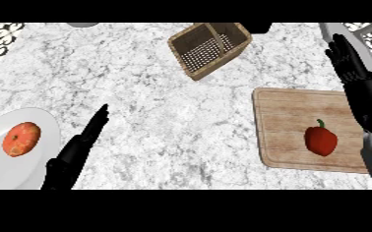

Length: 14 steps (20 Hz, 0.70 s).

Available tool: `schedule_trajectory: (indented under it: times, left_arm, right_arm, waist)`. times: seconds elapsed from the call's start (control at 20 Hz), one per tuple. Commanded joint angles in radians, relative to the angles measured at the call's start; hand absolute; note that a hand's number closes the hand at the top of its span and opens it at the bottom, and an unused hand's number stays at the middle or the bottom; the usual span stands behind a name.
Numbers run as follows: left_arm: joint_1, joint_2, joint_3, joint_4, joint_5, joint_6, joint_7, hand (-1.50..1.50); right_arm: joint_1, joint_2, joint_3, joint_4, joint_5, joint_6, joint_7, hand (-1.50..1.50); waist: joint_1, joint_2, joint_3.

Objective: Pick the bell pepper from the cutting board and place it in the basket

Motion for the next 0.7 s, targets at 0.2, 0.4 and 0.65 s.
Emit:
schedule_trajectory:
  times: [0.2, 0.4, 0.65]
  left_arm:
    - [-0.153, 0.035, 0.126, -0.044, 0.008, -0.021, -0.049, 0.00]
    - [-0.172, 0.025, 0.131, -0.021, 0.052, -0.094, -0.067, 0.00]
    - [-0.233, 0.018, 0.147, 0.045, 0.054, -0.118, -0.057, 0.00]
  right_arm:
    - [0.169, -0.048, -0.247, 0.037, -0.105, -0.068, 0.047, 1.50]
    - [0.243, 0.141, -0.062, -0.050, 0.042, -0.105, -0.207, 1.50]
    - [0.182, 0.234, 0.099, -0.078, 0.411, -0.479, 0.029, -1.50]
  waist:
    - [-0.016, 0.003, 0.000]
    - [0.018, 0.007, 0.000]
    - [0.023, 0.008, -0.004]
